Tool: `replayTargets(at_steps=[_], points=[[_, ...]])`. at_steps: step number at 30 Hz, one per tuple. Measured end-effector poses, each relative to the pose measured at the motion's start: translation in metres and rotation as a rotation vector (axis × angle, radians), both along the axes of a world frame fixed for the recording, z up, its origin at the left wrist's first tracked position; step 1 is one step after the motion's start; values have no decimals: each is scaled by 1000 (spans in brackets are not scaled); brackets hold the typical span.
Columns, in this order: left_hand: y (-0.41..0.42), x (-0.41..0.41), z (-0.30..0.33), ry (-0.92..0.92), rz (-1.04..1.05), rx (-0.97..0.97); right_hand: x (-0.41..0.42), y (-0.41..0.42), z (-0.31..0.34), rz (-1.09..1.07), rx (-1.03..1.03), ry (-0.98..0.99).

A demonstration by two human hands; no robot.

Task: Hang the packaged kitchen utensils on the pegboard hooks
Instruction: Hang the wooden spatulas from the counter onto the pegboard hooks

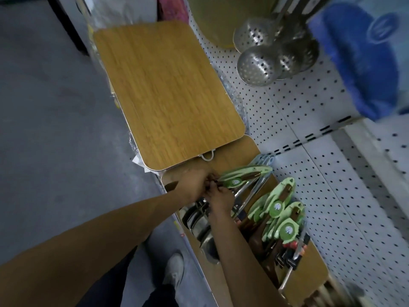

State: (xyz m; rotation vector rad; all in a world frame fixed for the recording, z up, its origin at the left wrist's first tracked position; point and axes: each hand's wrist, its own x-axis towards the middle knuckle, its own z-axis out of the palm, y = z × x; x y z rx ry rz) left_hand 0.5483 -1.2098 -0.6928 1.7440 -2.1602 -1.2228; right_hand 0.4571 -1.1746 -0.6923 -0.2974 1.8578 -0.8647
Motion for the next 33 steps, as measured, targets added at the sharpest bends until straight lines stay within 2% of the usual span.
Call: replayTargets(at_steps=[5,9,12,16,24,29,33], points=[[25,0,72,110,65,-60,-12,32,62,-11,-150,-34],[54,3,128,114,141,-156,-16,61,122,-6,-215,-69],[84,5,169,216,209,-143,-16,87,167,11,-266,-77],[123,10,207,312,249,-164,-18,123,209,-5,-241,18],[206,13,266,526,203,-116,-22,216,279,-75,-311,65],[261,9,310,637,54,-60,-26,290,321,-125,-398,109],[300,-8,331,729,-17,55,-44,346,339,-129,-469,176]])
